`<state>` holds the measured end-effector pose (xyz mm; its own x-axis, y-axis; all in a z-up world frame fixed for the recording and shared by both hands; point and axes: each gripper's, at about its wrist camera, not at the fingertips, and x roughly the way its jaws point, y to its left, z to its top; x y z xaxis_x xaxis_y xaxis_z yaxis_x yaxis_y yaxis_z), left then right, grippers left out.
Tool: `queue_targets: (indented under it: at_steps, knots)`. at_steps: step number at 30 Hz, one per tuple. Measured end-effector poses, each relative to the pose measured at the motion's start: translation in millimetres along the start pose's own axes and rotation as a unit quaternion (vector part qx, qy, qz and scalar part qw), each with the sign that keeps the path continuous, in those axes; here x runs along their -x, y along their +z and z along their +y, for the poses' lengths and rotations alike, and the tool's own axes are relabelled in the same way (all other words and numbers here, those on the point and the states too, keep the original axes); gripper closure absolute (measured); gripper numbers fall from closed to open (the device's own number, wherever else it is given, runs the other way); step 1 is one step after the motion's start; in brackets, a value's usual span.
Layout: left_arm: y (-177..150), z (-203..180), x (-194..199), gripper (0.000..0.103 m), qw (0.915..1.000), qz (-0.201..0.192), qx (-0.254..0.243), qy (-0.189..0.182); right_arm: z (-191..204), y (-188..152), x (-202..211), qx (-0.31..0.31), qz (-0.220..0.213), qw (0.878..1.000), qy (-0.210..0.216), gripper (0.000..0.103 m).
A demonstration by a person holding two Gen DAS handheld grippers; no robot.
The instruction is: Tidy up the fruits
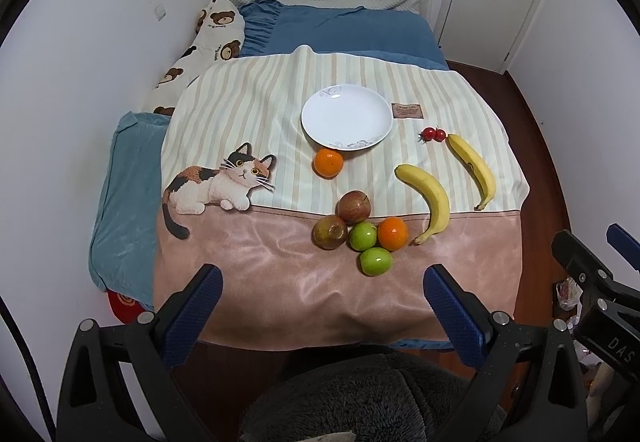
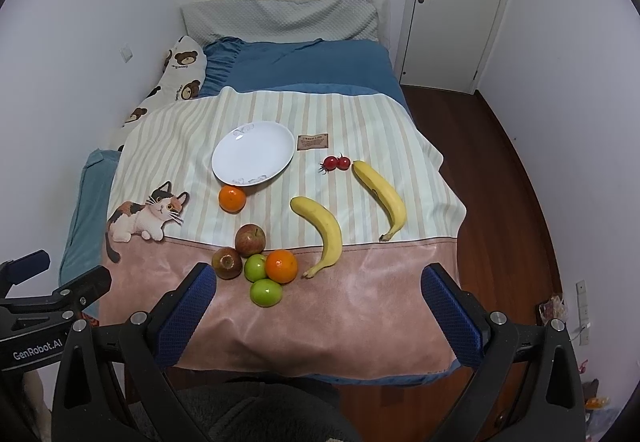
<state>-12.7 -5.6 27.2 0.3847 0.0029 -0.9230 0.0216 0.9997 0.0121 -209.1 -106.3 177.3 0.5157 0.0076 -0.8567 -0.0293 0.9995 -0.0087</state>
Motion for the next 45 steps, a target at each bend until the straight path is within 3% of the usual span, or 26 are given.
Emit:
queue_targets:
  at_steps: [45]
  knots:
    - [2.8, -9.9, 14.0, 0.0, 0.9999, -0.016, -0.003, -0.002, 3.9, -0.1, 21.5, -0.002, -0.007, 1.0, 0.0, 0.0]
